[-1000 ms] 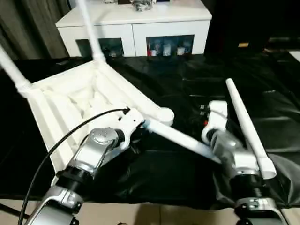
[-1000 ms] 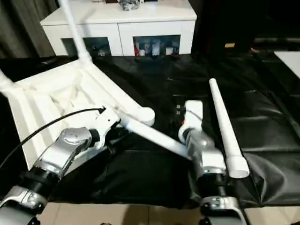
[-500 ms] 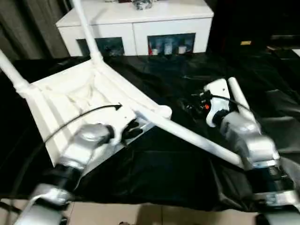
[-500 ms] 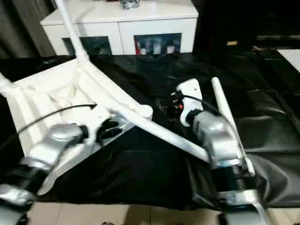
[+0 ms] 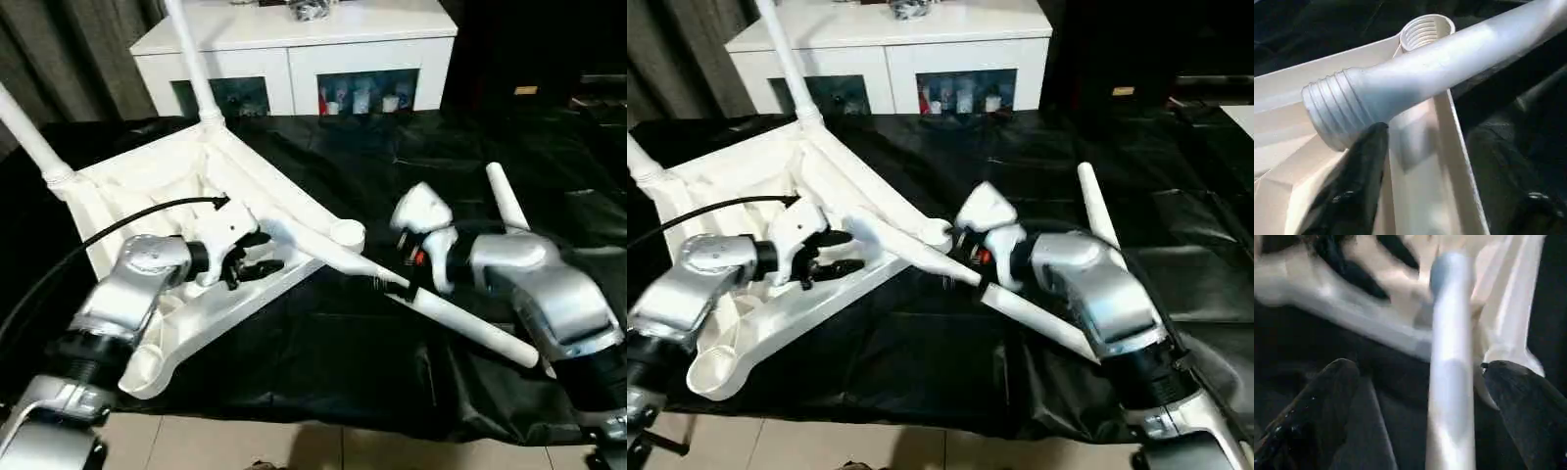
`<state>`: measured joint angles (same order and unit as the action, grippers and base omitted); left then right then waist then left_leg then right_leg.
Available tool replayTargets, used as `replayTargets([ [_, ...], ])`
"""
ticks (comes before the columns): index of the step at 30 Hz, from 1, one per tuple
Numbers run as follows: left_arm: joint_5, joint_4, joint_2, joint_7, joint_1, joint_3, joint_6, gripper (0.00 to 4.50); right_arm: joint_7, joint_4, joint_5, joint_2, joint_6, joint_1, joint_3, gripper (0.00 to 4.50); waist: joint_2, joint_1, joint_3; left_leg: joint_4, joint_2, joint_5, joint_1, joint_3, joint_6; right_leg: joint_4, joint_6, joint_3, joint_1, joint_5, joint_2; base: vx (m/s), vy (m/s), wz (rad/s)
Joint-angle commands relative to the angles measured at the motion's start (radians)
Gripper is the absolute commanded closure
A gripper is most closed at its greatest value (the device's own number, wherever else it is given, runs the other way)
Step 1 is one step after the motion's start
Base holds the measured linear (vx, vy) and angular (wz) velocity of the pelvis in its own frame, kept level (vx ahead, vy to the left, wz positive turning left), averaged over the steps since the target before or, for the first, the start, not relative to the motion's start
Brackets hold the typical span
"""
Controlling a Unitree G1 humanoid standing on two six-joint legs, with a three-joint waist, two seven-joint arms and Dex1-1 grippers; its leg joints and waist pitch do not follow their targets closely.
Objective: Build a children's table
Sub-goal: Insert table leg to table base
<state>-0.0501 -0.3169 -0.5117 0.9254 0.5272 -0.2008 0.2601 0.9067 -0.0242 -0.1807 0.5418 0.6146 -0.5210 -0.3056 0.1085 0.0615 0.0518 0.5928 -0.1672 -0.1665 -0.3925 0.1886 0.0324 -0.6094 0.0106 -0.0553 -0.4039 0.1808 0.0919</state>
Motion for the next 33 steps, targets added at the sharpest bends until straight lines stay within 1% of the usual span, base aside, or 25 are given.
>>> replayTargets([
  [1, -0.027, 0.062, -0.019, 0.023, -0.019, 0.014, 0.034, 1.31, -0.002, 0.014, 0.062, 0.013, -0.014, 0.005, -0.047, 0.00, -0.012, 0.005, -0.068, -0.073, -0.054, -0.294, 0.023, -0.029, 0.001, 0.069, -0.233, 0.038, 0.041, 0.227, 0.054, 0.000, 0.000, 0.00],
  [2, -0.043, 0.107, -0.023, 0.034, -0.038, 0.015, 0.058, 1.08, -0.017, 0.037, 0.101, 0.019, -0.021, 0.007, -0.078, 0.00, -0.014, 0.006, -0.070, -0.072, -0.055, -0.290, 0.023, -0.029, 0.002, 0.065, -0.236, 0.039, 0.042, 0.222, 0.057, 0.000, 0.000, 0.00],
  [3, -0.060, 0.159, -0.027, 0.045, -0.061, 0.015, 0.084, 1.08, -0.036, 0.062, 0.145, 0.029, -0.028, 0.008, -0.115, 0.00, -0.015, 0.006, -0.068, -0.074, -0.056, -0.286, 0.022, -0.029, 0.005, 0.066, -0.243, 0.038, 0.039, 0.221, 0.057, 0.000, 0.000, 0.00],
  [4, -0.072, 0.192, -0.027, 0.047, -0.074, 0.016, 0.103, 1.03, -0.038, 0.073, 0.163, 0.035, -0.034, 0.011, -0.135, 0.00, -0.025, 0.003, -0.064, -0.075, -0.054, -0.293, 0.019, -0.026, 0.000, 0.072, -0.241, 0.039, 0.040, 0.236, 0.054, 0.000, 0.000, 0.00],
  [5, -0.084, 0.217, -0.025, 0.046, -0.084, 0.018, 0.120, 0.96, -0.040, 0.080, 0.167, 0.035, -0.032, 0.015, -0.142, 0.00, -0.022, 0.006, -0.068, -0.070, -0.053, -0.298, 0.025, -0.025, 0.001, 0.070, -0.242, 0.040, 0.039, 0.245, 0.056, 0.000, 0.000, 0.00],
  [6, -0.095, 0.253, -0.019, 0.035, -0.101, 0.020, 0.133, 0.96, -0.055, 0.100, 0.158, 0.020, -0.018, 0.017, -0.135, 0.00, -0.025, 0.006, -0.065, -0.071, -0.053, -0.296, 0.021, -0.026, -0.007, 0.071, -0.240, 0.041, 0.040, 0.253, 0.056, 0.000, 0.000, 0.00],
  [7, -0.096, 0.259, -0.017, 0.033, -0.104, 0.021, 0.136, 0.92, -0.058, 0.104, 0.156, 0.017, -0.016, 0.017, -0.133, 0.17, -0.024, 0.007, -0.065, -0.071, -0.053, -0.298, 0.023, -0.026, -0.009, 0.072, -0.237, 0.040, 0.040, 0.260, 0.055, 0.000, 0.000, 0.00],
  [8, -0.100, 0.282, -0.012, 0.024, -0.117, 0.023, 0.147, 0.92, -0.067, 0.121, 0.144, -0.001, -0.012, 0.015, -0.117, 0.17, -0.027, 0.006, -0.065, -0.070, -0.053, -0.295, 0.022, -0.026, -0.013, 0.072, -0.230, 0.041, 0.040, 0.268, 0.055, 0.000, 0.000, 0.00],
  [9, -0.102, 0.291, -0.009, 0.020, -0.122, 0.025, 0.152, 0.90, -0.066, 0.126, 0.138, -0.006, -0.014, 0.013, -0.112, 0.27, -0.031, 0.005, -0.064, -0.071, -0.053, -0.293, 0.021, -0.026, -0.016, 0.075, -0.223, 0.040, 0.039, 0.278, 0.053, 0.000, 0.000, 0.00],
  [10, -0.104, 0.301, -0.008, 0.017, -0.126, 0.026, 0.159, 0.90, -0.065, 0.130, 0.137, -0.010, -0.016, 0.012, -0.109, 0.27, -0.030, 0.006, -0.065, -0.070, -0.053, -0.291, 0.021, -0.026, -0.016, 0.073, -0.221, 0.041, 0.040, 0.277, 0.053, 0.000, 0.000, 0.00],
  [11, -0.109, 0.316, -0.005, 0.014, -0.134, 0.027, 0.170, 0.90, -0.058, 0.135, 0.134, -0.013, -0.018, 0.011, -0.106, 0.37, -0.033, 0.005, -0.065, -0.070, -0.054, -0.291, 0.022, -0.026, -0.015, 0.073, -0.219, 0.041, 0.039, 0.278, 0.053, 0.000, 0.000, 0.00],
  [12, -0.113, 0.327, -0.003, 0.011, -0.140, 0.027, 0.179, 0.90, -0.054, 0.138, 0.132, -0.016, -0.020, 0.010, -0.105, 0.54, -0.031, 0.006, -0.065, -0.071, -0.054, -0.287, 0.021, -0.027, -0.016, 0.073, -0.217, 0.041, 0.040, 0.275, 0.052, 0.000, 0.000, 0.00],
  [13, -0.119, 0.350, -0.001, 0.009, -0.152, 0.026, 0.192, 0.90, -0.050, 0.146, 0.132, -0.020, -0.026, 0.008, -0.101, 0.61, -0.035, 0.005, -0.064, -0.071, -0.053, -0.286, 0.021, -0.026, -0.016, 0.074, -0.216, 0.040, 0.039, 0.277, 0.051, 0.000, 0.000, 0.00],
  [14, -0.123, 0.367, 0.000, 0.008, -0.163, 0.025, 0.199, 0.90, -0.046, 0.150, 0.127, -0.027, -0.030, 0.008, -0.095, 0.61, -0.033, 0.005, -0.065, -0.071, -0.054, -0.287, 0.021, -0.027, -0.015, 0.072, -0.217, 0.041, 0.039, 0.272, 0.053, 0.000, 0.000, 0.00],
  [17, -0.135, 0.390, 0.001, -0.001, -0.179, 0.025, 0.214, 0.90, -0.040, 0.158, 0.096, -0.050, -0.030, 0.003, -0.067, 0.96, -0.034, 0.004, -0.066, -0.069, -0.051, -0.281, 0.020, -0.026, -0.021, 0.072, -0.218, 0.040, 0.040, 0.262, 0.051, 0.000, 0.000, 0.00],
  [19, -0.138, 0.396, 0.003, -0.005, -0.181, 0.027, 0.224, 0.90, -0.039, 0.158, 0.087, -0.054, -0.026, 0.004, -0.061, 1.09, -0.033, 0.005, -0.067, -0.069, -0.052, -0.281, 0.022, -0.026, -0.021, 0.072, -0.219, 0.040, 0.038, 0.258, 0.049, 0.000, 0.000, 0.00],
  [20, -0.141, 0.401, 0.002, -0.009, -0.181, 0.028, 0.232, 0.90, -0.037, 0.159, 0.082, -0.059, -0.024, 0.005, -0.057, 1.09, -0.034, 0.004, -0.067, -0.069, -0.052, -0.281, 0.022, -0.026, -0.018, 0.071, -0.219, 0.040, 0.040, 0.254, 0.049, 0.000, 0.000, 0.00],
  [22, -0.142, 0.401, 0.003, -0.011, -0.180, 0.029, 0.235, 0.90, -0.037, 0.160, 0.080, -0.061, -0.023, 0.007, -0.054, 1.34, -0.034, 0.005, -0.067, -0.068, -0.051, -0.276, 0.021, -0.026, -0.019, 0.070, -0.220, 0.040, 0.040, 0.248, 0.049, 0.000, 0.000, 0.00],
  [23, -0.143, 0.401, 0.003, -0.016, -0.177, 0.032, 0.241, 0.90, -0.036, 0.159, 0.073, -0.064, -0.016, 0.010, -0.050, 1.45, -0.028, 0.004, -0.067, -0.068, -0.050, -0.278, 0.022, -0.026, -0.016, 0.070, -0.221, 0.040, 0.039, 0.245, 0.048, 0.000, 0.000, 0.00],
  [24, -0.143, 0.400, 0.004, -0.017, -0.175, 0.032, 0.244, 0.90, -0.036, 0.157, 0.068, -0.067, -0.012, 0.013, -0.046, 1.55, -0.027, 0.005, -0.068, -0.068, -0.050, -0.282, 0.023, -0.027, -0.014, 0.069, -0.221, 0.039, 0.040, 0.241, 0.048, 0.000, 0.000, 0.00],
  [26, -0.143, 0.403, 0.004, -0.018, -0.175, 0.033, 0.248, 0.90, -0.035, 0.158, 0.066, -0.070, -0.010, 0.015, -0.041, 1.64, -0.029, 0.005, -0.068, -0.069, -0.050, -0.286, 0.023, -0.027, -0.013, 0.070, -0.222, 0.039, 0.041, 0.238, 0.048, 0.000, 0.000, 0.00],
  [28, -0.142, 0.403, 0.010, -0.031, -0.169, 0.036, 0.251, 0.90, -0.036, 0.162, 0.060, -0.077, -0.007, 0.018, -0.029, 1.88, -0.035, 0.004, -0.068, -0.068, -0.050, -0.281, 0.021, -0.026, -0.014, 0.069, -0.223, 0.039, 0.042, 0.234, 0.048, 0.000, 0.000, 0.00],
  [31, -0.148, 0.398, 0.021, -0.056, -0.155, 0.047, 0.254, 0.90, -0.040, 0.162, 0.040, -0.090, 0.008, 0.019, -0.008, 1.99, -0.036, 0.007, -0.069, -0.066, -0.049, -0.261, 0.021, -0.026, -0.021, 0.068, -0.225, 0.039, 0.042, 0.229, 0.049, 0.000, 0.000, 0.00],
  [32, -0.150, 0.396, 0.028, -0.069, -0.153, 0.055, 0.255, 0.90, -0.044, 0.160, 0.027, -0.099, 0.017, 0.019, 0.004, 2.19, -0.035, 0.007, -0.070, -0.065, -0.050, -0.254, 0.020, -0.026, -0.023, 0.066, -0.227, 0.039, 0.043, 0.221, 0.049, 0.000, 0.000, 0.00],
  [33, -0.150, 0.393, 0.033, -0.084, -0.153, 0.062, 0.253, 0.90, -0.056, 0.158, 0.009, -0.114, 0.029, 0.019, 0.023, 2.19, -0.035, 0.008, -0.070, -0.064, -0.049, -0.250, 0.020, -0.026, -0.025, 0.067, -0.228, 0.038, 0.043, 0.217, 0.049, 0.000, 0.000, 0.00],
])
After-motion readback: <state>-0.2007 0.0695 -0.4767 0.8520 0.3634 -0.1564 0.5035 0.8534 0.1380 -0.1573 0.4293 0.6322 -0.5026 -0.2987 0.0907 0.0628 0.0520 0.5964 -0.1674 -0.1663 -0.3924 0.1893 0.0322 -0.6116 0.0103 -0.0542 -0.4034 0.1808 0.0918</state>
